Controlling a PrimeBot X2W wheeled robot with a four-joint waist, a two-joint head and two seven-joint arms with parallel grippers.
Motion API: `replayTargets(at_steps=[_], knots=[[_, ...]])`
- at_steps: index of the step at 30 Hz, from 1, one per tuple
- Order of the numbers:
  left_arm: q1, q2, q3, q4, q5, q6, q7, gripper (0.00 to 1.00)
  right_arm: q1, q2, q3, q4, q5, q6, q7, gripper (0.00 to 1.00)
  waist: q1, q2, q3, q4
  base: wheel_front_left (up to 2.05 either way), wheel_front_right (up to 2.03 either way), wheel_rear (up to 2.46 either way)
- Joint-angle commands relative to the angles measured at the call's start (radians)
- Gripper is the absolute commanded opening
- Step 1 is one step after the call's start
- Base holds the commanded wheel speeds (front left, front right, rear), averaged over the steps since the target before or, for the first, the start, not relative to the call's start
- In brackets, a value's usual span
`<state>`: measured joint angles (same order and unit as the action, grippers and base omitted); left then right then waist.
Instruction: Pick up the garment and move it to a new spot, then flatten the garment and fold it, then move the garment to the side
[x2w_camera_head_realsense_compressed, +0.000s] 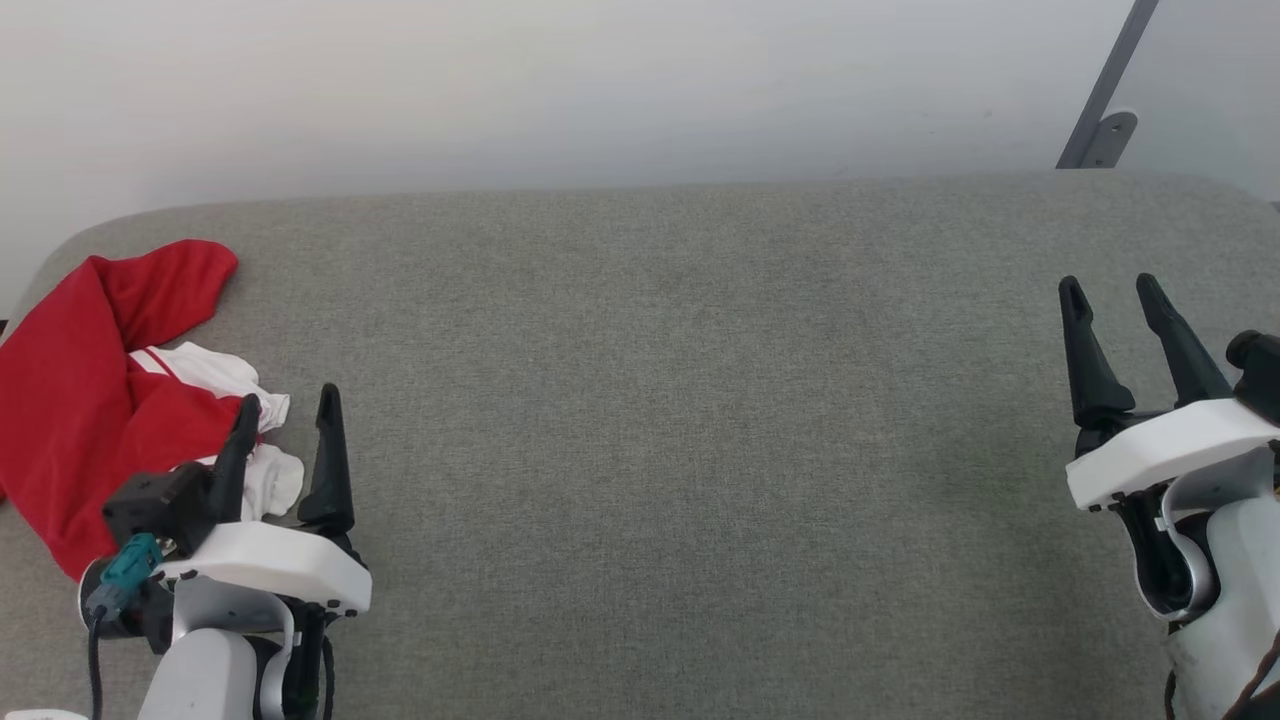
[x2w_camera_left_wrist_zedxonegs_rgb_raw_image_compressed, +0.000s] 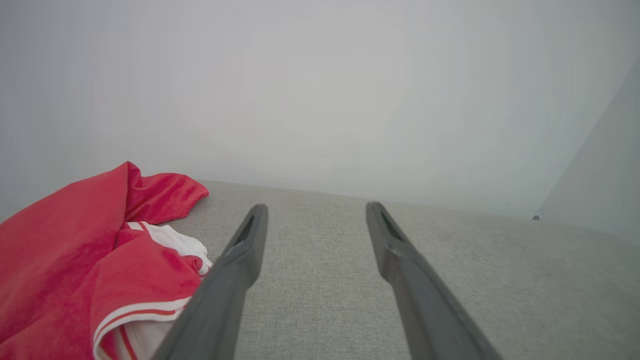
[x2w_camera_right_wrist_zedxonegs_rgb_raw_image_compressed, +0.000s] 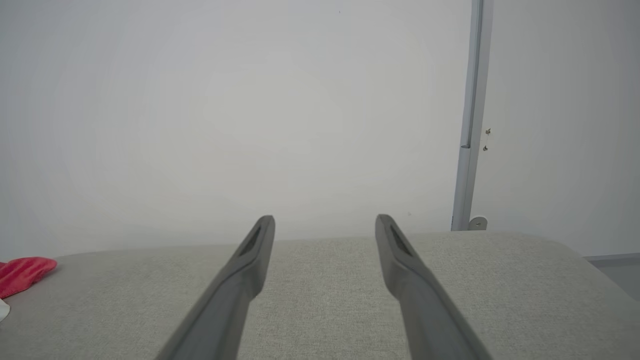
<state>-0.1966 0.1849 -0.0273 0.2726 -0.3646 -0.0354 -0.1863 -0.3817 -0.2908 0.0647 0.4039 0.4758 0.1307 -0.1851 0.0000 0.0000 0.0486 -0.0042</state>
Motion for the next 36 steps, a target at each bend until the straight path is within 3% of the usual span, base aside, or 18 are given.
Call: replayTargets(at_steps=[1,36], knots=[[-0.018,0.004,0.006,-0.006,0.029,-0.005,-0.01,1.0,-0.024,-0.009,0.002,0.003,-0.021,0.0,-0.012,1.0,0.0,0.0,0.0,-0.001,0.0,0.0,0.0],[0.008,-0.036,0.071,0.069,0.264,-0.056,-0.077,1.0,-0.012,-0.052,0.018,0.044,-0.109,0.0,-0.078,1.0,0.0,0.0,-0.015,0.012,0.0,0.0,0.0]])
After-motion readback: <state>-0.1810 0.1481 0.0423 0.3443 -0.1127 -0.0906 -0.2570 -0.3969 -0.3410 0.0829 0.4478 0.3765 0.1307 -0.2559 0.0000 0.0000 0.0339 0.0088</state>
